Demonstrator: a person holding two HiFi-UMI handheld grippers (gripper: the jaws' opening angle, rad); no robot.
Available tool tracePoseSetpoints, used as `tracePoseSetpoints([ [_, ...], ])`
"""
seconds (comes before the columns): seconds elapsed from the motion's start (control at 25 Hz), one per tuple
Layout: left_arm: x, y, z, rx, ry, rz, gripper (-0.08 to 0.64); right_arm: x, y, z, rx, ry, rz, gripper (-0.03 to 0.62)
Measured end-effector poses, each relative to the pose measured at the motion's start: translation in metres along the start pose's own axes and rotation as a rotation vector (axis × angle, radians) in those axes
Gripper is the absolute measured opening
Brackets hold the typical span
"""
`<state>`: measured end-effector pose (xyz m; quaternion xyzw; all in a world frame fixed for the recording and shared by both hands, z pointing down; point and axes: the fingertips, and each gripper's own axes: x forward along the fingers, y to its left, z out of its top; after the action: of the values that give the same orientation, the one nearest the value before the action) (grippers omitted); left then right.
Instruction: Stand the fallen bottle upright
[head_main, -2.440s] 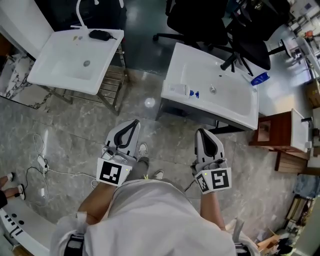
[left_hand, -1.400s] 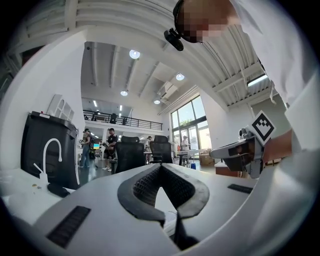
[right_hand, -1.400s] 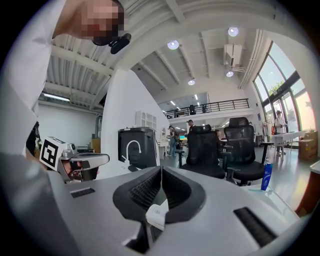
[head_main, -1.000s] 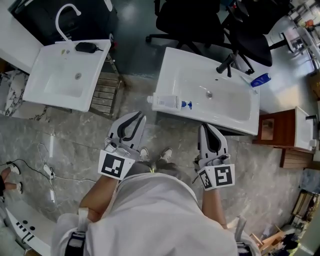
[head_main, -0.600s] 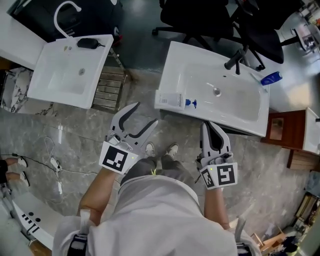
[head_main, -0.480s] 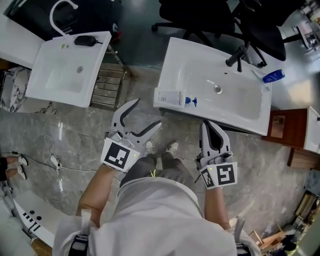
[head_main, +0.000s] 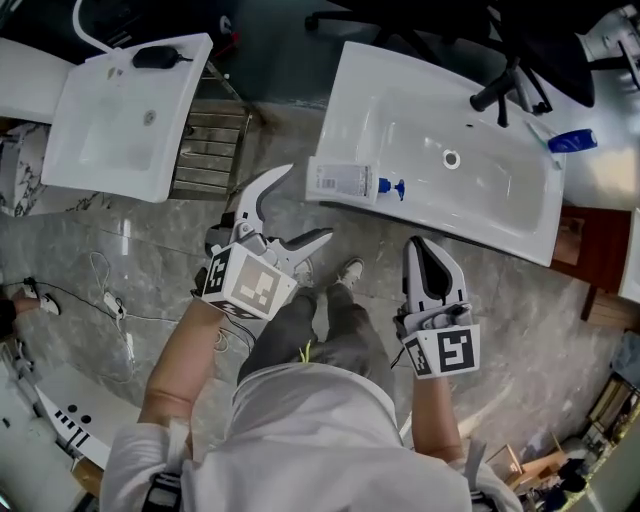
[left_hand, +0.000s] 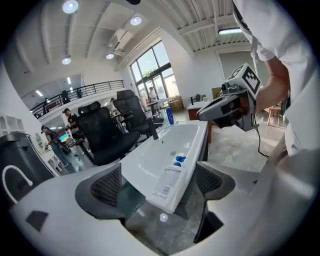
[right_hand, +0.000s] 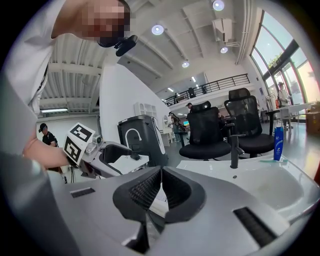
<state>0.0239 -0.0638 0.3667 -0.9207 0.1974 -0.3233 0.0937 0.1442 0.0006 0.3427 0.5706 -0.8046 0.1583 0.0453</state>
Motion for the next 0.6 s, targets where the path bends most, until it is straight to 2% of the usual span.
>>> tracePoseSetpoints([
  [0.24,0.034,-0.002,-0.012,0.045,0.073,-0.101,0.477,0.018,-0.007,-0.023,0.029,0.023,0.012,0.038],
  [0.6,0.088,-0.026,-0.037,0.094,0.167,-0.231,0.482,0.033,-0.023,-0.061,0.048,0.049,0.015,0.038],
])
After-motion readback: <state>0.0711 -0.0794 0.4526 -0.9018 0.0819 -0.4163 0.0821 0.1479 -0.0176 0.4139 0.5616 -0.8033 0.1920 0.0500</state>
